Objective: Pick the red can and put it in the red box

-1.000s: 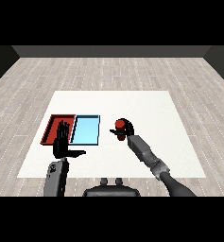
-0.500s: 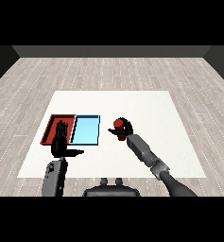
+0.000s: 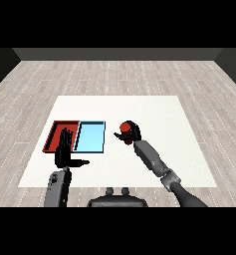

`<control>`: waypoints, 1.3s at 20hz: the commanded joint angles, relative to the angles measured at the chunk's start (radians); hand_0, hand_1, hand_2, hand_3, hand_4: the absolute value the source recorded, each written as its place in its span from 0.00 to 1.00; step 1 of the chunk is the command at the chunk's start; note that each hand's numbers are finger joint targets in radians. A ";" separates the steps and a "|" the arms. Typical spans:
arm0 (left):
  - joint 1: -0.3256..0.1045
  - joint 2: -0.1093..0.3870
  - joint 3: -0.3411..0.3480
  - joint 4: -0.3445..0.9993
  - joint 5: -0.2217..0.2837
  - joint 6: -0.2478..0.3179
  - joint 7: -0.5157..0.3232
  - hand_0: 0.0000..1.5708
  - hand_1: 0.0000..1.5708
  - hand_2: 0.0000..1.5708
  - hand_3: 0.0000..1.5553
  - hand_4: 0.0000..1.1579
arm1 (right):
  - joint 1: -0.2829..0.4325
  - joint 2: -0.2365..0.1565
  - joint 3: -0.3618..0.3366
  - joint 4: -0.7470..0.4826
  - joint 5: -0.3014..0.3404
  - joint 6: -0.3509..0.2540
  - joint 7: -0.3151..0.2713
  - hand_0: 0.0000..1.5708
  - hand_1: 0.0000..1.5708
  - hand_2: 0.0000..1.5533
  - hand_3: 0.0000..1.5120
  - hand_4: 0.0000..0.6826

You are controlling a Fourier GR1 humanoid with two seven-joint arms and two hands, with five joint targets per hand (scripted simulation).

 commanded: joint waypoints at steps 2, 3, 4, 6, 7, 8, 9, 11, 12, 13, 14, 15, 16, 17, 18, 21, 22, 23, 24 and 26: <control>0.055 -0.009 -0.036 -0.069 -0.043 0.022 0.012 0.00 0.00 0.00 0.00 0.00 | 0.053 -0.042 -0.003 -0.218 0.034 -0.050 0.054 0.96 0.96 0.94 0.91 0.89; -0.050 -0.022 -0.037 0.061 -0.063 0.034 -0.009 0.00 0.00 0.00 0.00 0.00 | 0.009 -0.048 -0.018 -0.198 0.046 -0.047 0.074 0.96 0.96 0.94 0.91 0.89; 0.006 0.031 -0.003 -0.067 -0.005 -0.006 0.069 0.00 0.00 0.00 0.00 0.00 | 0.098 -0.048 -0.006 -0.288 0.057 -0.065 0.075 0.96 0.96 0.94 0.91 0.89; -0.037 -0.027 -0.065 -0.017 -0.057 0.028 0.028 0.00 0.00 0.00 0.00 0.00 | 0.136 -0.115 0.004 -0.441 0.045 -0.055 0.099 0.98 0.98 0.95 0.92 0.91; 0.017 -0.019 -0.067 0.007 -0.073 0.010 -0.031 0.00 0.00 0.00 0.00 0.00 | 0.153 -0.105 -0.002 -0.440 0.078 -0.060 0.111 0.98 0.98 0.95 0.92 0.91; -0.056 -0.027 -0.077 0.026 -0.052 0.006 0.029 0.00 0.00 0.00 0.00 0.00 | 0.117 -0.130 -0.004 -0.492 0.066 -0.066 0.122 0.96 0.96 0.95 0.93 0.94; -0.071 -0.039 -0.122 -0.072 -0.039 0.036 0.124 0.00 0.00 0.00 0.00 0.00 | 0.192 -0.137 -0.005 -0.534 0.056 -0.039 0.067 0.96 0.96 0.94 0.93 0.94; -0.048 -0.038 -0.127 -0.077 -0.056 0.025 0.140 0.00 0.00 0.00 0.00 0.00 | 0.224 -0.204 0.003 -0.675 0.069 -0.038 0.125 0.94 0.94 0.92 0.92 0.93; -0.048 -0.039 -0.134 -0.087 -0.057 0.033 0.151 0.00 0.00 0.00 0.00 0.00 | 0.270 -0.196 0.016 -0.734 0.098 -0.086 0.137 0.93 0.93 0.91 0.92 0.93; -0.049 -0.039 -0.139 -0.089 -0.057 0.038 0.154 0.00 0.00 0.00 0.00 0.00 | 0.232 -0.258 -0.019 -0.778 0.072 -0.053 0.212 0.92 0.92 0.91 0.92 0.93; -0.049 -0.039 -0.147 -0.098 -0.057 0.046 0.163 0.00 0.00 0.00 0.00 0.00 | 0.300 -0.195 0.017 -0.835 0.118 -0.109 0.194 0.92 0.92 0.90 0.91 0.92; -0.054 -0.036 -0.137 -0.127 -0.045 0.031 0.186 0.00 0.00 0.00 0.00 0.00 | 0.306 -0.176 0.023 -0.855 0.142 -0.128 0.210 0.92 0.92 0.90 0.91 0.92; 0.005 -0.040 -0.226 -0.115 -0.095 0.089 0.138 0.00 0.00 0.00 0.00 0.00 | 0.305 -0.156 0.031 -0.861 0.161 -0.146 0.220 0.92 0.92 0.90 0.91 0.92; -0.042 -0.040 -0.221 -0.108 -0.087 0.091 0.207 0.00 0.00 0.00 0.00 0.00 | 0.302 -0.135 0.040 -0.865 0.181 -0.163 0.229 0.92 0.92 0.90 0.91 0.92; -0.147 -0.040 -0.233 -0.084 -0.112 0.151 0.268 0.00 0.00 0.00 0.00 0.00 | 0.293 -0.117 0.053 -0.859 0.192 -0.180 0.231 0.92 0.92 0.90 0.91 0.92; -0.124 -0.040 -0.276 -0.056 -0.139 0.161 0.247 0.00 0.00 0.00 0.00 0.00 | 0.346 -0.081 0.062 -0.901 0.238 -0.178 0.219 0.92 0.92 0.90 0.91 0.92; -0.065 -0.040 -0.342 -0.078 -0.176 0.197 0.229 0.00 0.00 0.00 0.00 0.00 | 0.372 -0.056 0.072 -0.884 0.254 -0.195 0.175 0.92 0.92 0.91 0.91 0.91; -0.218 -0.040 -0.334 0.072 -0.151 0.271 0.210 0.00 0.00 0.00 0.00 0.00 | 0.346 -0.069 0.030 -0.847 0.231 -0.140 0.156 0.92 0.92 0.91 0.91 0.93; -0.171 -0.040 -0.333 -0.007 -0.140 0.224 0.273 0.00 0.00 0.00 0.00 0.00 | 0.359 -0.050 0.107 -0.987 0.291 -0.244 0.272 0.91 0.91 0.91 0.92 0.92; -0.185 -0.040 -0.314 0.033 -0.141 0.207 0.267 0.00 0.00 0.00 0.00 0.00 | 0.386 -0.068 0.081 -1.026 0.309 -0.206 0.270 0.90 0.90 0.91 0.92 0.92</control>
